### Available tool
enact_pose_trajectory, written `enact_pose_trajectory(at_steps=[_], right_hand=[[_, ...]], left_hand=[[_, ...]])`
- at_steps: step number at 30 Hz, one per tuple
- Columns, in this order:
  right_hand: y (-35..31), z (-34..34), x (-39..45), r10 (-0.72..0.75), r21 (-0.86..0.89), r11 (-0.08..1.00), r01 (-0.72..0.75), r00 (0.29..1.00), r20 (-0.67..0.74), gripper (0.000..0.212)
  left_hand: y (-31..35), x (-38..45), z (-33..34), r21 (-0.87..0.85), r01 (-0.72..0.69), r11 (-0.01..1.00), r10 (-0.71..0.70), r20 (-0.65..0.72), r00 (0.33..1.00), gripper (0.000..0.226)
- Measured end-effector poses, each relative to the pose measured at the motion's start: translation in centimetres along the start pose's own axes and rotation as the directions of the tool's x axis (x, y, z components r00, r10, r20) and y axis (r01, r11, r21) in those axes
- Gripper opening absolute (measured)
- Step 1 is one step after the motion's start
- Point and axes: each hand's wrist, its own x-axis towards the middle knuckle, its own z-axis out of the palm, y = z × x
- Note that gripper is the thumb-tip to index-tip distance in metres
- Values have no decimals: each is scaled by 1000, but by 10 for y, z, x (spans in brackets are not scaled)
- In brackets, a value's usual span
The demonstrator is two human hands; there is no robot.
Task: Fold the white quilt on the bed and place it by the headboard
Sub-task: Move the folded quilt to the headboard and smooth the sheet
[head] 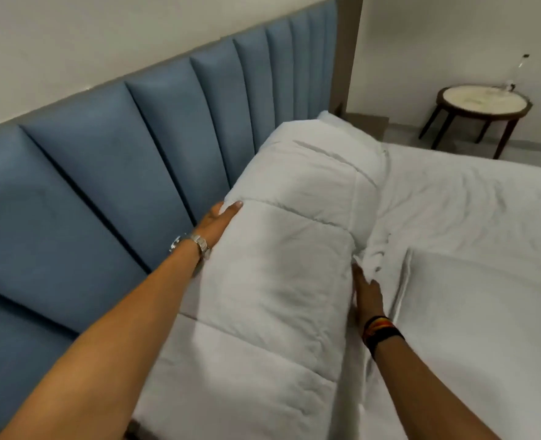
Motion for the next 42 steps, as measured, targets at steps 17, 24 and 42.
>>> enact_pose_trajectory(at_steps=[17,24,42], right_hand=[[79,149,44,-308,-842,231,487,858,412,84],[109,-78,-20,-357,-951,291,108,934,-3,79],[132,-418,-52,215,-189,923,-334,858,-467,111]], left_hand=[[-228,-4,93,742,-241,625,336,23,942,78],[-170,-63,144,585,-392,710,404,117,907,69],[-74,-164,418,225,250,942,-332,511,792,125]])
